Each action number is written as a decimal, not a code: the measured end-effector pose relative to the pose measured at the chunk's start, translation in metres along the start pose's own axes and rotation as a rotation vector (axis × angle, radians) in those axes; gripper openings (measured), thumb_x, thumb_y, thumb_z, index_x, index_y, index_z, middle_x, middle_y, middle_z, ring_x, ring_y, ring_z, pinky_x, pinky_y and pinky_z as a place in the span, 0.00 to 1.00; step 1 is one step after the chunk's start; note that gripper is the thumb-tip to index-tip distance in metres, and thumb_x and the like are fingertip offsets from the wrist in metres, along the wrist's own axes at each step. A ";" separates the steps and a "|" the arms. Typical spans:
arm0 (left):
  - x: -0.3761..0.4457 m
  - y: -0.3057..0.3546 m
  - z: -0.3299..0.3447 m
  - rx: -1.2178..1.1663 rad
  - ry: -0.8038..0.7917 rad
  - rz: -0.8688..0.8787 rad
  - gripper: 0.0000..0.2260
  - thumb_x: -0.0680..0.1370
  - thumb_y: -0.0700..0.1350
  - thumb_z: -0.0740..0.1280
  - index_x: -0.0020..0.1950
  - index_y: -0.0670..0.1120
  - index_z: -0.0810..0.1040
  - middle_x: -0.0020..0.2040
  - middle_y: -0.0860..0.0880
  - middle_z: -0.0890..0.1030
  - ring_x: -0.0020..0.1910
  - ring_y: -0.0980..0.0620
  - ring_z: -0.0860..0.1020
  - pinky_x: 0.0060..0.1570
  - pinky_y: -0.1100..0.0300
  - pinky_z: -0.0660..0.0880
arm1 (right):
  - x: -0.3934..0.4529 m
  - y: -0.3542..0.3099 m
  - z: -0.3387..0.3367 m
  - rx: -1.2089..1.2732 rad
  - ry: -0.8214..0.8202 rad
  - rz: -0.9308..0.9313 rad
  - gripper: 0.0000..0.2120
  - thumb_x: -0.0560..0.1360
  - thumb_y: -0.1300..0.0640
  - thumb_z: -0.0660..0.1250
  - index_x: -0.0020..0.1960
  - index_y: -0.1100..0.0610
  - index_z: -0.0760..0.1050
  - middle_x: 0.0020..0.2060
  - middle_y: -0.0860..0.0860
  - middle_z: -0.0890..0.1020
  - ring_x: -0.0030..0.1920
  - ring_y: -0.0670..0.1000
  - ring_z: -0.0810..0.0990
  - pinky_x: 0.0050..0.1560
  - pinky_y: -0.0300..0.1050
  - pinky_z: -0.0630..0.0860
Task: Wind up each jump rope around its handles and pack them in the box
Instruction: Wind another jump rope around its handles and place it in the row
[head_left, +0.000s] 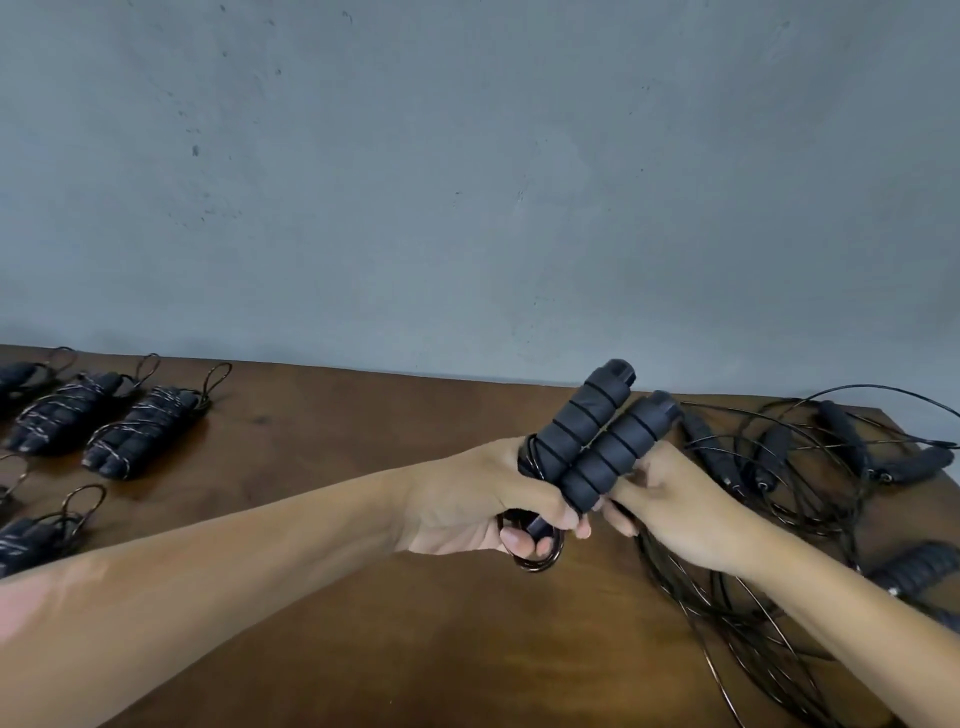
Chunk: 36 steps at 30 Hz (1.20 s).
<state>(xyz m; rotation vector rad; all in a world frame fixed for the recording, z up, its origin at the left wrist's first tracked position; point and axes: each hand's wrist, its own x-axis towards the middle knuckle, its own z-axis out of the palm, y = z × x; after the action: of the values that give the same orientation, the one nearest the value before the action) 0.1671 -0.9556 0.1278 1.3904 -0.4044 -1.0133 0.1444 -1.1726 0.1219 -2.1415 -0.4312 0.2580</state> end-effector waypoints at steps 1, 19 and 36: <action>-0.001 -0.001 -0.001 -0.024 0.009 0.023 0.12 0.78 0.32 0.67 0.60 0.39 0.76 0.45 0.45 0.81 0.34 0.49 0.74 0.27 0.66 0.65 | -0.001 0.004 0.006 0.014 0.009 0.009 0.19 0.83 0.65 0.58 0.36 0.52 0.75 0.26 0.59 0.76 0.29 0.52 0.72 0.41 0.45 0.72; 0.002 0.001 -0.028 -0.154 0.345 0.053 0.13 0.81 0.38 0.71 0.64 0.43 0.75 0.47 0.43 0.81 0.34 0.50 0.72 0.31 0.64 0.68 | -0.038 -0.012 -0.001 -0.182 0.130 0.124 0.10 0.82 0.50 0.65 0.56 0.35 0.77 0.32 0.50 0.79 0.31 0.43 0.79 0.52 0.43 0.77; 0.026 -0.005 -0.008 0.678 0.481 -0.094 0.26 0.67 0.54 0.84 0.53 0.41 0.79 0.35 0.48 0.82 0.23 0.53 0.70 0.30 0.61 0.70 | -0.036 -0.045 -0.017 -1.161 0.286 -0.334 0.05 0.75 0.56 0.72 0.41 0.51 0.78 0.30 0.45 0.69 0.26 0.48 0.63 0.23 0.41 0.58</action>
<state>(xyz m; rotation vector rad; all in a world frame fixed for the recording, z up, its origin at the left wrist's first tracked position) 0.1859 -0.9697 0.1135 2.2163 -0.3332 -0.5913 0.1079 -1.1760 0.1699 -3.0755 -0.8963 -0.6463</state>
